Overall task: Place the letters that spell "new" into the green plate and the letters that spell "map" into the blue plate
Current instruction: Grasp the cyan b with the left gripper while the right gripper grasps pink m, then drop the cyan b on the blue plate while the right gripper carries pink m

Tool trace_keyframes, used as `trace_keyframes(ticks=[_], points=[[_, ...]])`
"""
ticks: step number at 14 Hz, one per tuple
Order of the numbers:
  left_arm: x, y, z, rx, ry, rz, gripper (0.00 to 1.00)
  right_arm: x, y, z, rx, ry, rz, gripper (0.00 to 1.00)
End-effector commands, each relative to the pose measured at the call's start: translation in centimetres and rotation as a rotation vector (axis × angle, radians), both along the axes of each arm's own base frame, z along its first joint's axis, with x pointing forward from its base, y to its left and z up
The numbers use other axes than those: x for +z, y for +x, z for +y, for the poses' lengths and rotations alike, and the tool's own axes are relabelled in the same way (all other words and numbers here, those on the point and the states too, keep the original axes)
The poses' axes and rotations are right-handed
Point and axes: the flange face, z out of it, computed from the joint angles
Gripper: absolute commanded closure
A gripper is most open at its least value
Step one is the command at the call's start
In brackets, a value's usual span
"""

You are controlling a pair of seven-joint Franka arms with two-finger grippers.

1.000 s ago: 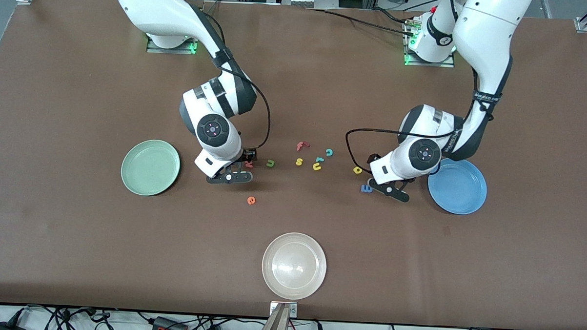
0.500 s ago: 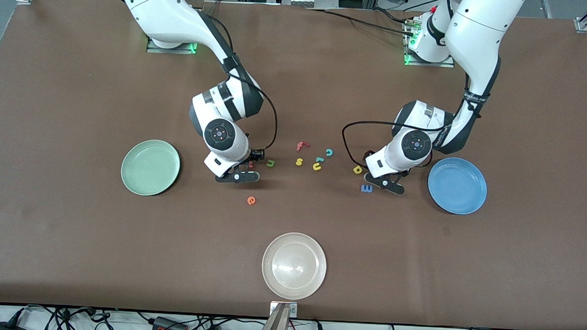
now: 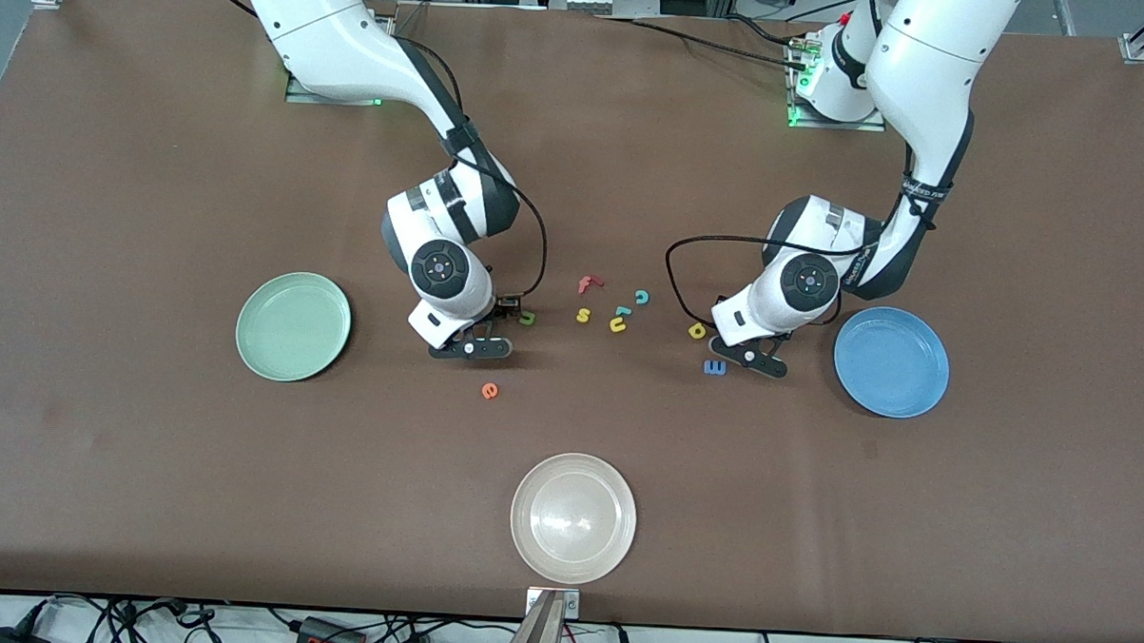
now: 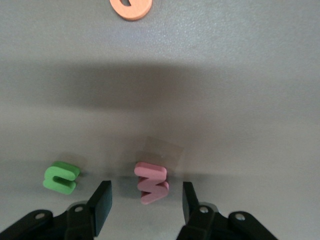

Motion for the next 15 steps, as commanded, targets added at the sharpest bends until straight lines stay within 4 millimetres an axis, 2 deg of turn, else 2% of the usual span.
trace_keyframes(ticks=[1, 3, 5, 6, 8, 9, 11, 12, 13, 14, 15], points=[[0.3, 0.2, -0.2, -0.004, -0.008, -0.012, 0.79, 0.0, 0.1, 0.5, -0.019, 0.005, -0.008, 0.37], [2.1, 0.7, 0.7, 0.009, -0.001, -0.011, 0.79, -0.4, -0.1, 0.5, -0.018, 0.002, -0.004, 0.41], [5.6, 2.2, 2.0, 0.030, 0.024, 0.022, 0.79, -0.3, 0.0, 0.5, -0.018, 0.003, -0.005, 0.52], [7.0, 3.3, 3.5, 0.052, 0.039, 0.041, 0.79, -0.3, 0.0, 0.5, -0.016, 0.004, -0.005, 0.59], [9.4, 5.7, 7.8, 0.032, 0.076, 0.054, 0.79, -0.3, 0.0, 0.5, -0.016, 0.004, -0.005, 0.62], [9.9, 6.6, 10.1, 0.003, 0.095, 0.043, 0.79, -0.4, 0.0, 0.4, -0.018, 0.003, -0.004, 0.70], [9.3, 7.4, 14.3, -0.028, 0.128, 0.035, 0.79, 0.0, 0.5, 0.0, -0.014, 0.007, -0.006, 0.90], [8.3, 7.7, 15.9, -0.029, 0.125, 0.035, 0.79, 0.7, 1.0, -0.4, -0.007, 0.007, -0.018, 0.95], [6.4, 7.7, 17.2, -0.031, 0.116, 0.037, 0.79, 2.7, 1.4, -0.5, -0.014, 0.019, -0.036, 0.96], [5.5, 7.6, 18.2, -0.032, 0.107, 0.024, 0.78, 4.3, 2.1, -1.8, -0.041, 0.011, -0.034, 0.97], [4.2, 7.1, 18.9, -0.026, 0.103, 0.027, 0.76, 6.5, 3.5, -4.7, -0.068, -0.013, -0.023, 0.98]])
